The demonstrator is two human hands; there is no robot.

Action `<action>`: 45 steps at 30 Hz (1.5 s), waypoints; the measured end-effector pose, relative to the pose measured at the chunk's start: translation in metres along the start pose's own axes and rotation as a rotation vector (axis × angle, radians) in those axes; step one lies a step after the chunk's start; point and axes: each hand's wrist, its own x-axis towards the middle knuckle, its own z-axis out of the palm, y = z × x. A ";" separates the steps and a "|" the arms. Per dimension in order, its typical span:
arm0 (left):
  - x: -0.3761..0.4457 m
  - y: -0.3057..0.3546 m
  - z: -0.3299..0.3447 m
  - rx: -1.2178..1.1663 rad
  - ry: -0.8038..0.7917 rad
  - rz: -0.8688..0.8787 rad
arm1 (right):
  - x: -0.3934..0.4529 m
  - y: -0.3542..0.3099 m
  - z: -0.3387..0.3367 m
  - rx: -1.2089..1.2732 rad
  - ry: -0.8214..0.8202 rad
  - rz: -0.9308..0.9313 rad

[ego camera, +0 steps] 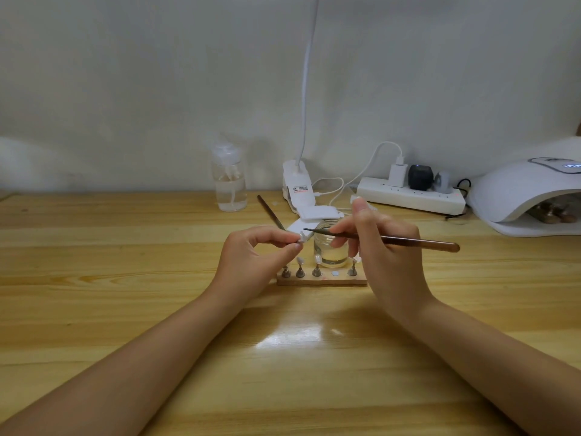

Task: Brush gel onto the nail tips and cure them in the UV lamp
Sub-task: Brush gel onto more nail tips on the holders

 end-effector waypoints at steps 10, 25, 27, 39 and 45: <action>0.002 -0.003 0.000 -0.003 -0.011 0.011 | -0.002 -0.001 0.001 0.034 -0.007 0.026; 0.003 -0.007 -0.001 -0.013 -0.036 0.054 | -0.003 -0.001 0.002 0.017 -0.024 0.039; 0.002 -0.006 -0.001 -0.009 -0.039 0.058 | -0.003 -0.002 0.001 0.032 -0.015 0.046; 0.003 -0.006 0.000 -0.017 -0.028 0.045 | -0.003 0.001 0.002 0.019 -0.030 0.056; 0.002 -0.007 -0.001 -0.018 -0.033 0.047 | -0.003 -0.002 0.002 0.038 -0.005 0.066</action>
